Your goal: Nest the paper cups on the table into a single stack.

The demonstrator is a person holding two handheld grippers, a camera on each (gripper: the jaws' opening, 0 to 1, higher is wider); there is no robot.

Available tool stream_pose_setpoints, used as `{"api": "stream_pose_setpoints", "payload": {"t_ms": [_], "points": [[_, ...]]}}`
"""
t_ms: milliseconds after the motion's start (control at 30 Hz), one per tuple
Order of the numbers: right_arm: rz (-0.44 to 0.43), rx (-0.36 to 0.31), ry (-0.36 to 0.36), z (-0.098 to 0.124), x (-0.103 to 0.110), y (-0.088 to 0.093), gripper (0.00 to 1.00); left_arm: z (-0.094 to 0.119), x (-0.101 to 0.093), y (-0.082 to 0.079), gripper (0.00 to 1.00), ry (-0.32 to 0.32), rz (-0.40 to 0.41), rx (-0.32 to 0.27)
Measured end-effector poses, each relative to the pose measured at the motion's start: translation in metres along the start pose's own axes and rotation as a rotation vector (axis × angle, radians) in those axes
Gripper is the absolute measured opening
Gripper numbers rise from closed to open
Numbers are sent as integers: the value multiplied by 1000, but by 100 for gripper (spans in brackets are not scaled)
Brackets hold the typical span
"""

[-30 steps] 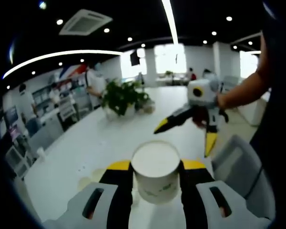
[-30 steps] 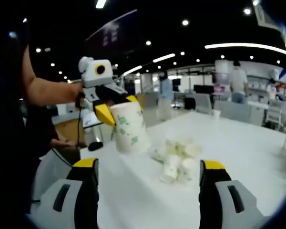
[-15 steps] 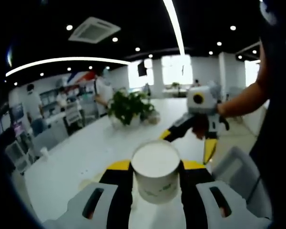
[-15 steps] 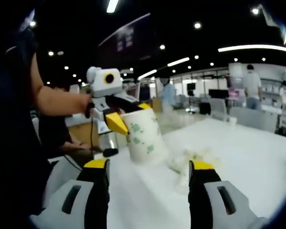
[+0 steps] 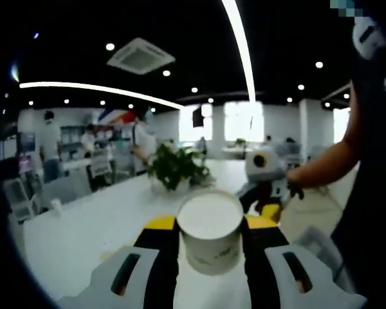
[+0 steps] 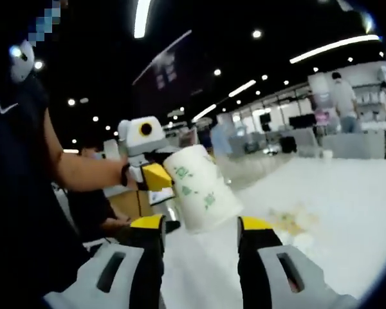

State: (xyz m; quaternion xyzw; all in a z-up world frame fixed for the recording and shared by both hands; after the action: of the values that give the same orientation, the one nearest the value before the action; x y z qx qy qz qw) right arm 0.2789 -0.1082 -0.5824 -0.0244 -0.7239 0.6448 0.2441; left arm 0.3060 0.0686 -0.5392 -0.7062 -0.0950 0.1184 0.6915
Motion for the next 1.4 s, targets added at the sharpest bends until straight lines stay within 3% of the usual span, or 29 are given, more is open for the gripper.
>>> {"api": "stream_pose_setpoints", "payload": {"t_ms": [167,467,667,933,1400], "points": [[-26,-33,-29,3,2,-7,31,3,1,-2,37,5,35,-38],[-15,3,-114,3,13,-10,22,11,-6,7,36,130,106,5],[-21,9,-171,1,19,-10,12,14,-8,9,37,161,122,11],[-37,-11,-208,-1,26,-22,6,12,-10,9,37,166,102,24],[-30,14,-240,-6,40,-36,0,18,-10,2,38,146,95,-11]]}}
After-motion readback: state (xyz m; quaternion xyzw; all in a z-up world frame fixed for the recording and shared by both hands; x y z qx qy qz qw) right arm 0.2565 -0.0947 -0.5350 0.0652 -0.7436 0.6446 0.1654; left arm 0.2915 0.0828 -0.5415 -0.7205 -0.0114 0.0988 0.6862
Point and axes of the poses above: the point that each gripper's makers call its tool centre point, and the gripper's own axes: z roughly backward along the fingers, x roughly to its left, y roughly out of its underside, the point moved 8 cm from there along z, roughly backward along the fingers, and after that the axes turned 6 degrees about -x, right-handed, at the moved point
